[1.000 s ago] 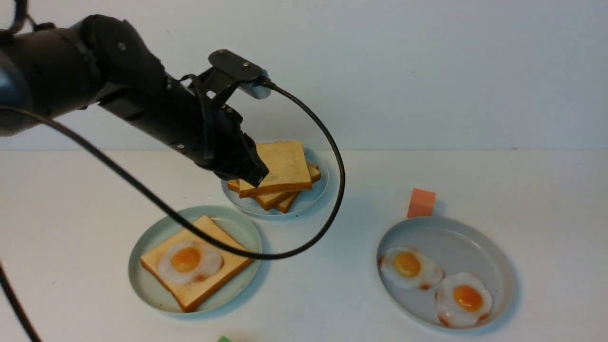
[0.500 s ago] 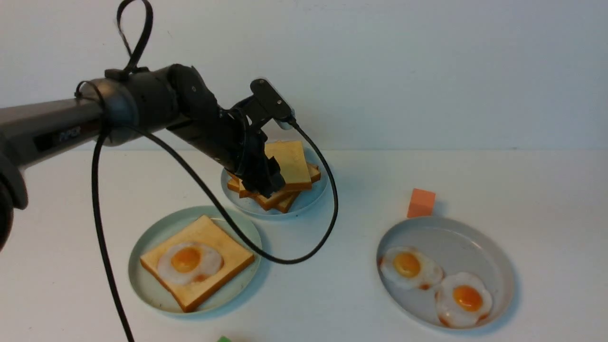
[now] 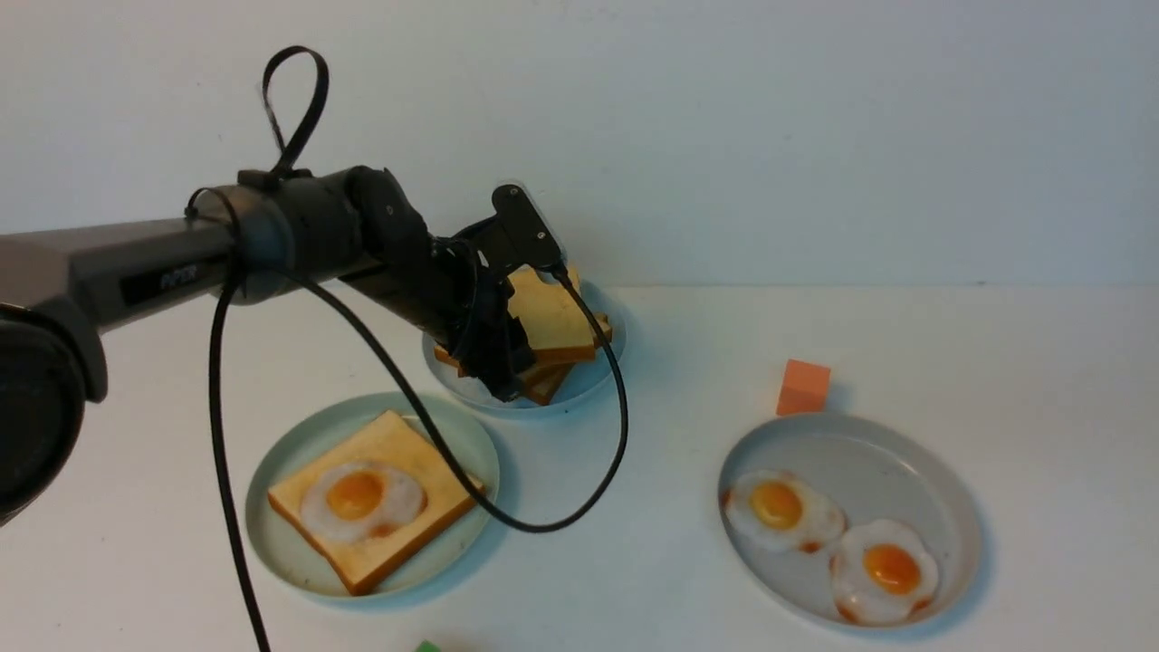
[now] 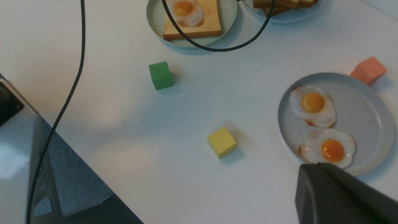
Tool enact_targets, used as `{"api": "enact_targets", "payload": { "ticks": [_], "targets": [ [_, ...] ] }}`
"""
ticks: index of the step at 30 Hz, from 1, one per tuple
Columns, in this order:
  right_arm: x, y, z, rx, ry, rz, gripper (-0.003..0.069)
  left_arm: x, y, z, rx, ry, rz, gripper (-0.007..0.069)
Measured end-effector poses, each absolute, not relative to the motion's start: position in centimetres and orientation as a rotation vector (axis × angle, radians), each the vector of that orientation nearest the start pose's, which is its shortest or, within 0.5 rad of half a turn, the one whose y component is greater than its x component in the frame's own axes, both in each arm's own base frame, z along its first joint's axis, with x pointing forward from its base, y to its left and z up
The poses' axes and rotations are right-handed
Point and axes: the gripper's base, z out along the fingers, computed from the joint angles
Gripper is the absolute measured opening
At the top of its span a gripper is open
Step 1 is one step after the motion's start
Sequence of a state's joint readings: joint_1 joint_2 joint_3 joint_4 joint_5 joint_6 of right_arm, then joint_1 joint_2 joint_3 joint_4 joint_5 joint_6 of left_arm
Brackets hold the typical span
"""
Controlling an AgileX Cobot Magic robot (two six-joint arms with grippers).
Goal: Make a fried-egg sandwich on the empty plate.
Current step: Use the left arm to grab a slice of bread, then use the left arm to place a slice of bread on the fried egg in the middle
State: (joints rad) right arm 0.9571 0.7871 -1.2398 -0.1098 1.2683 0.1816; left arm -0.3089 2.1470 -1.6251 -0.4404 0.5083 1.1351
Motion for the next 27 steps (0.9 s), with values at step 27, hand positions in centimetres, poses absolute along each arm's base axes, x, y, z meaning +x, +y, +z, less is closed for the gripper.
{"api": "enact_targets", "payload": {
  "ticks": [27],
  "targets": [
    [6.3, 7.8, 43.8, -0.877, 2.178, 0.487, 0.0014, 41.5, -15.6, 27.8, 1.21, 2.027, -0.108, 0.0]
  ]
}}
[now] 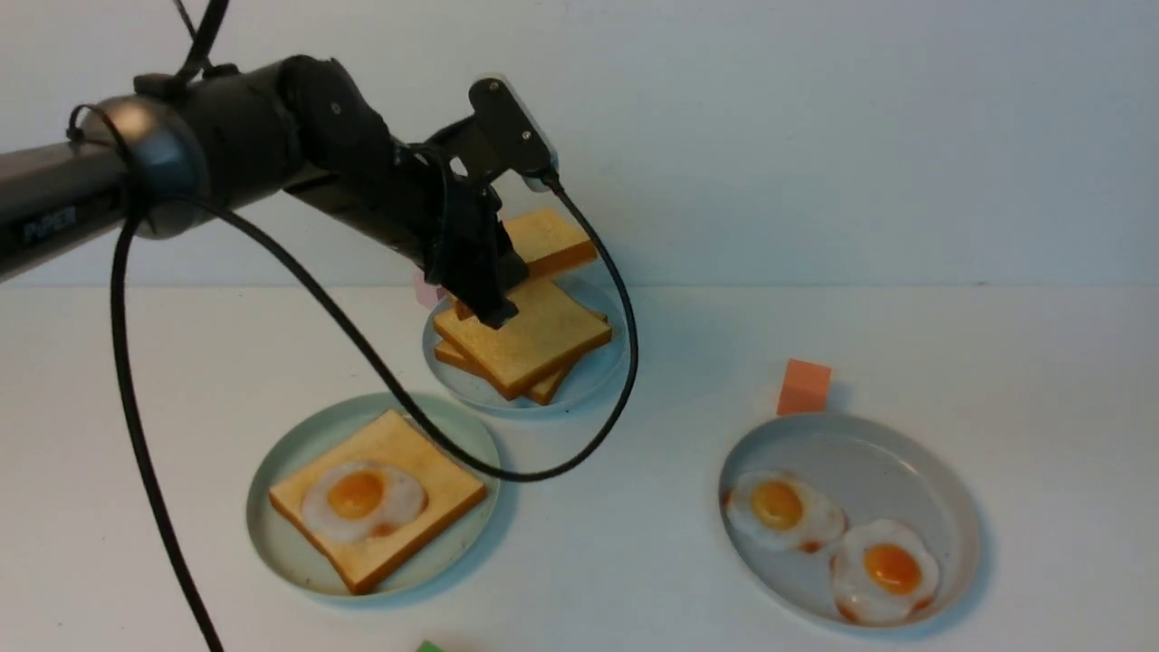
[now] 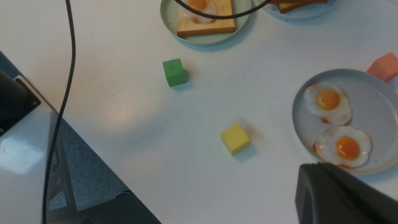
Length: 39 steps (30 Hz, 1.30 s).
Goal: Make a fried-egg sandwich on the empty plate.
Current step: Use the left arm to place a slice of bread on the fried egg in the middle
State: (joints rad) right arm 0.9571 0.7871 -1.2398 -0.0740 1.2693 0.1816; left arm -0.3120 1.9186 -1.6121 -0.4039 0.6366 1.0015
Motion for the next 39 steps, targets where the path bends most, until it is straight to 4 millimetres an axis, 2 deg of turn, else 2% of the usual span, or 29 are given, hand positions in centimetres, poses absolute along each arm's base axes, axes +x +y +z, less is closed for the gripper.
{"api": "enact_targets", "payload": {
  "ticks": [1, 3, 6, 7, 8, 11, 12, 16, 18, 21, 26, 33, 39],
  "targets": [
    [6.3, 7.8, 43.8, -0.877, 2.178, 0.487, 0.0014, 41.3, -15.6, 27.9, 1.204, 2.033, -0.112, 0.0],
    [6.3, 7.7, 43.8, -0.874, 2.173, 0.476, 0.0014, 39.2, -15.0, 29.2, 1.129, 2.106, -0.132, 0.0],
    [6.5, 7.7, 43.9, -0.864, 2.153, 0.468, 0.0014, 36.2, -14.2, 29.5, 1.1, 2.154, -0.082, 0.0],
    [6.5, 7.7, 43.9, -0.863, 2.15, 0.467, 0.0014, 36.1, -14.3, 29.5, 1.094, 2.157, -0.086, 0.0],
    [6.7, 7.7, 44.1, -0.855, 2.131, 0.462, 0.0014, 34.4, -14.1, 28.9, 1.08, 2.182, -0.067, 0.0],
    [6.9, 7.8, 44.3, -0.86, 2.083, 0.45, 0.0014, 31.6, -13.5, 26.9, 1.053, 2.239, -0.045, 0.0],
    [6.9, 7.8, 44.3, -0.86, 2.083, 0.451, 0.0014, 31.5, -13.5, 26.8, 1.052, 2.243, -0.042, 0.0],
    [7.0, 7.9, 44.5, -0.86, 2.057, 0.452, 0.0014, 29.5, -12.2, 23.2, 1.114, 2.304, 0.036, 0.0],
    [7.0, 7.9, 44.5, -0.859, 2.057, 0.452, 0.0015, 29.1, -11.8, 22.0, 1.146, 2.295, 0.07, 0.0],
    [7.0, 7.9, 44.5, -0.859, 2.057, 0.452, 0.0018, 28.9, -11.7, 21.4, 1.153, 2.268, 0.086, -0.0001],
    [7.0, 7.9, 44.5, -0.86, 2.056, 0.451, 0.0017, 29.0, -11.7, 21.4, 1.142, 2.254, 0.086, -0.0003],
    [7.0, 7.9, 44.5, -0.862, 2.055, 0.449, 0.0017, 29.0, -12.0, 21.4, 0.996, 2.311, 0.001, -0.0003],
    [7.0, 7.9, 44.5, -0.862, 2.057, 0.447, 0.002, 29.2, -12.0, 20.6, 1.012, 2.331, 0.006, 0.0034]
  ]
}}
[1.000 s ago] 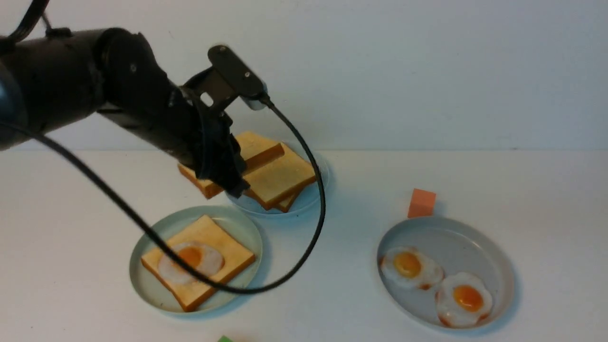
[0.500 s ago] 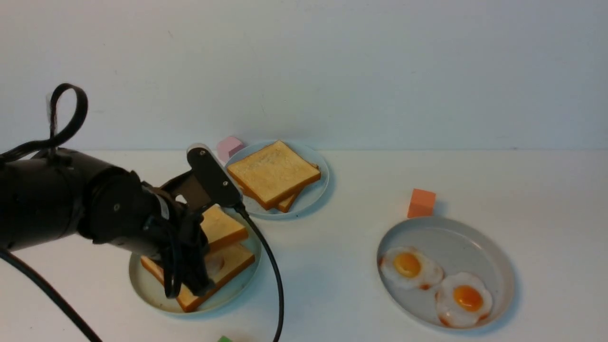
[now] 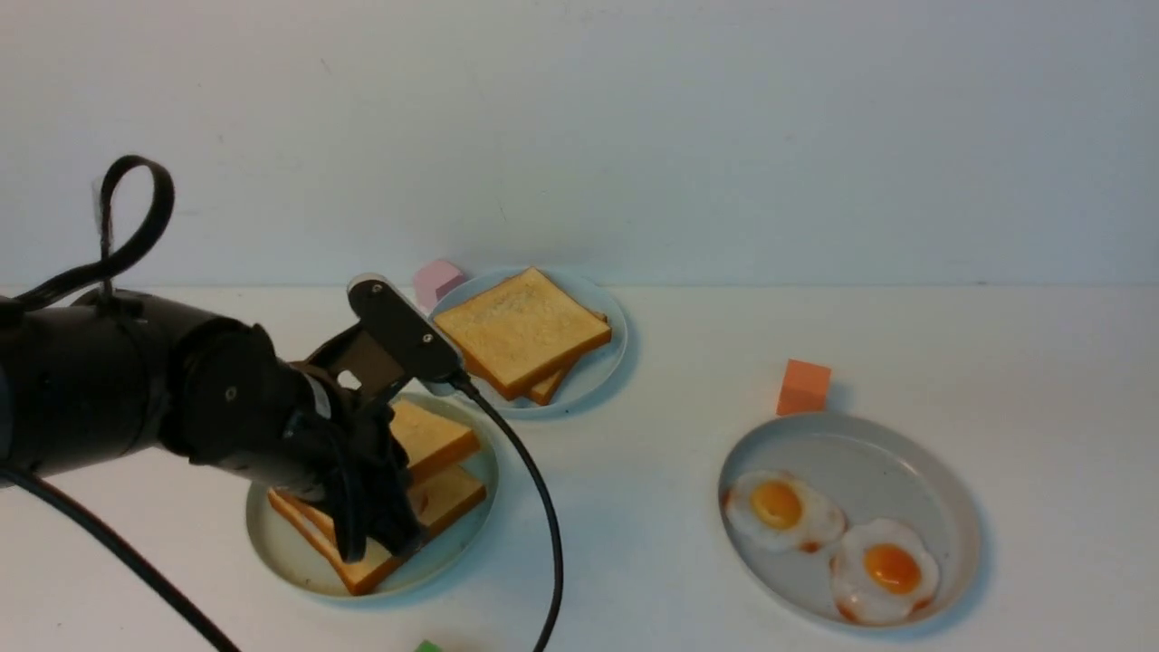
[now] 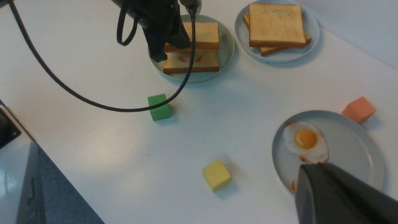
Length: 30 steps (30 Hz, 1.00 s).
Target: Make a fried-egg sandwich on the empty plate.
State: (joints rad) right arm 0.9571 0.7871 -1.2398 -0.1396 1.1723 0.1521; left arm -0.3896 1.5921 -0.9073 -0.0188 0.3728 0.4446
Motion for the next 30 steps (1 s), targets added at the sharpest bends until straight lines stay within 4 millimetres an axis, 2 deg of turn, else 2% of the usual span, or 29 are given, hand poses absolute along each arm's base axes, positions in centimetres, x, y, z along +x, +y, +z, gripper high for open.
{"api": "enact_targets", "payload": {
  "ticks": [5, 12, 16, 18, 20, 23, 24, 26, 27, 28, 29, 30],
  "targets": [
    [6.8, 7.9, 44.3, -0.871, 2.079, 0.451, 0.0022, 29.3, -12.1, 19.9, 1.03, 2.351, 0.013, 0.011],
    [6.7, 7.8, 44.2, -0.898, 2.085, 0.442, 0.0025, 29.3, -12.1, 19.9, 1.021, 2.352, 0.008, 0.0278],
    [6.7, 7.8, 44.2, -0.899, 2.084, 0.441, 0.0026, 29.1, -12.1, 20.6, 0.976, 2.349, -0.024, 0.0324],
    [6.7, 7.8, 44.2, -0.904, 2.082, 0.438, 0.0029, 28.5, -12.0, 22.1, 0.925, 2.335, -0.059, 0.0337],
    [6.7, 7.8, 44.2, -0.904, 2.081, 0.438, 0.003, 27.7, -11.9, 24.0, 0.865, 2.299, -0.102, 0.0324],
    [6.7, 7.8, 44.2, -0.906, 2.079, 0.438, 0.0033, 25.1, -11.4, 29.1, 0.704, 2.188, -0.236, 0.022],
    [6.7, 7.8, 44.2, -0.906, 2.08, 0.438, 0.0034, 24.8, -11.4, 29.4, 0.687, 2.181, -0.253, 0.021],
    [6.8, 7.8, 44.2, -0.905, 2.077, 0.439, 0.0036, 22.5, -10.7, 32.3, 0.621, 2.091, -0.318, 0.0114],
    [6.8, 7.9, 44.3, -0.903, 2.071, 0.443, 0.0037, 19.8, -9.8, 34.4, 0.573, 2.002, -0.37, 0.0026],
    [6.8, 7.9, 44.3, -0.901, 2.066, 0.445, 0.0038, 18.2, -9.2, 35.2, 0.553, 1.957, -0.391, -0.0014],
    [6.8, 7.9, 44.3, -0.9, 2.065, 0.445, 0.0038, 17.0, -8.7, 35.7, 0.539, 1.922, -0.406, -0.0013],
    [6.8, 7.9, 44.3, -0.9, 2.065, 0.443, 0.0038, 16.7, -8.6, 35.8, 0.536, 1.914, -0.409, -0.0013]
  ]
}}
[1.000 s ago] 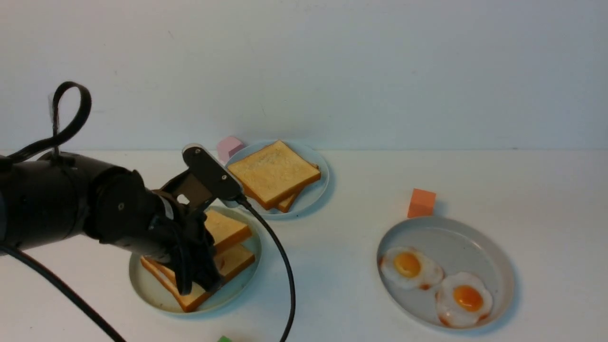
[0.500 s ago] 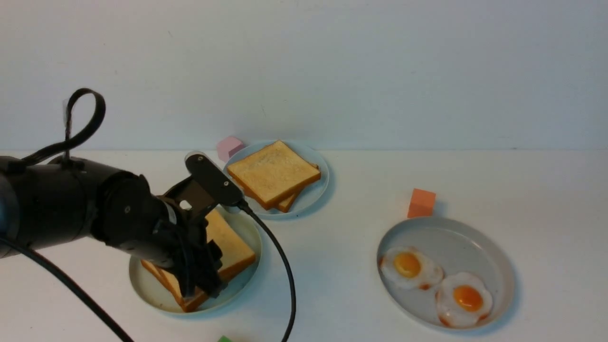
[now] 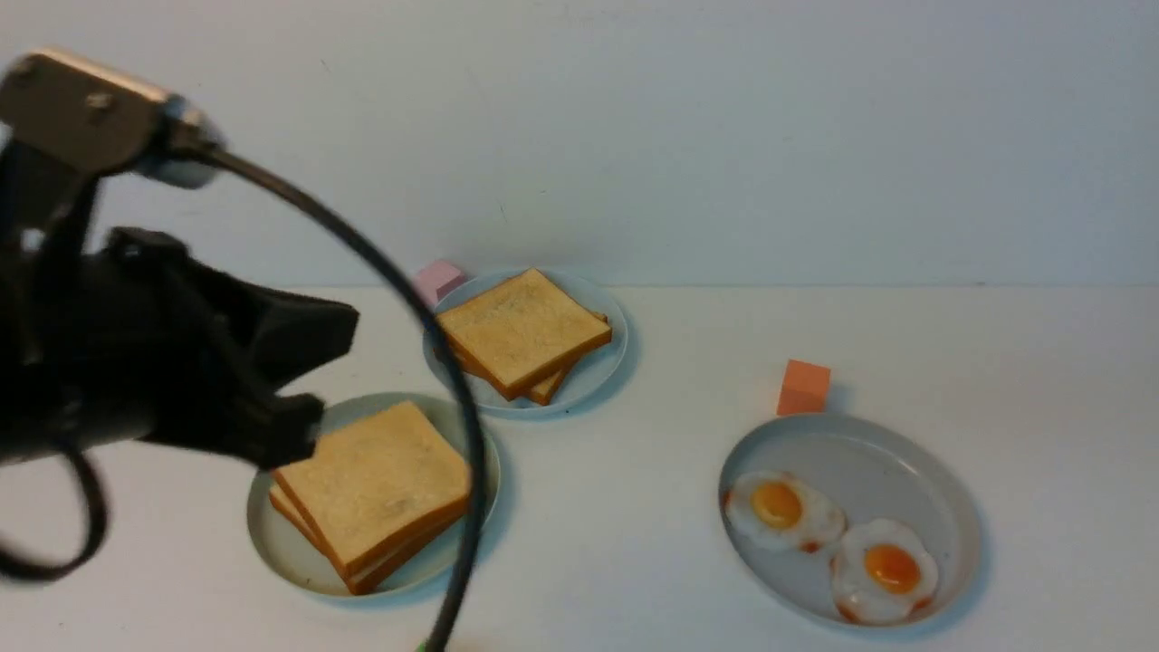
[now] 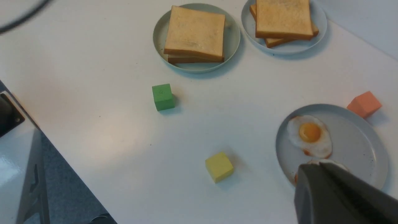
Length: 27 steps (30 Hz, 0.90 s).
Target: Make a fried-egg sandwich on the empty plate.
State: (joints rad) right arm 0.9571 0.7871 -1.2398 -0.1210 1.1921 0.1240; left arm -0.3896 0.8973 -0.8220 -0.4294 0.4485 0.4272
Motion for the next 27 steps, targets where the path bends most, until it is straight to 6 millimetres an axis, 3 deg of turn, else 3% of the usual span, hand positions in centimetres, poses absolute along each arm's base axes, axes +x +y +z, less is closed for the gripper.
{"api": "enact_targets", "payload": {
  "ticks": [1, 5, 10, 16, 27],
  "targets": [
    [6.8, 7.9, 44.3, -0.899, 2.063, 0.441, 0.004, 14.2, -7.7, 36.1, 0.512, 1.851, -0.431, -0.0013],
    [6.9, 7.9, 44.3, -0.892, 2.064, 0.439, 0.0043, 9.1, -5.5, 34.4, 0.441, 1.707, -0.466, -0.0013],
    [6.9, 7.9, 44.4, -0.829, 2.096, 0.472, 0.0043, 5.3, -3.6, 30.9, 0.36, 1.556, -0.477, -0.0013],
    [6.9, 7.9, 44.4, -0.762, 2.128, 0.508, 0.0048, 4.0, -3.0, 27.6, 0.34, 1.52, -0.482, -0.0013],
    [6.9, 7.9, 44.4, -0.76, 2.129, 0.512, 0.0064, 4.1, -3.0, 26.9, 0.336, 1.534, -0.486, -0.0013]
  ]
}}
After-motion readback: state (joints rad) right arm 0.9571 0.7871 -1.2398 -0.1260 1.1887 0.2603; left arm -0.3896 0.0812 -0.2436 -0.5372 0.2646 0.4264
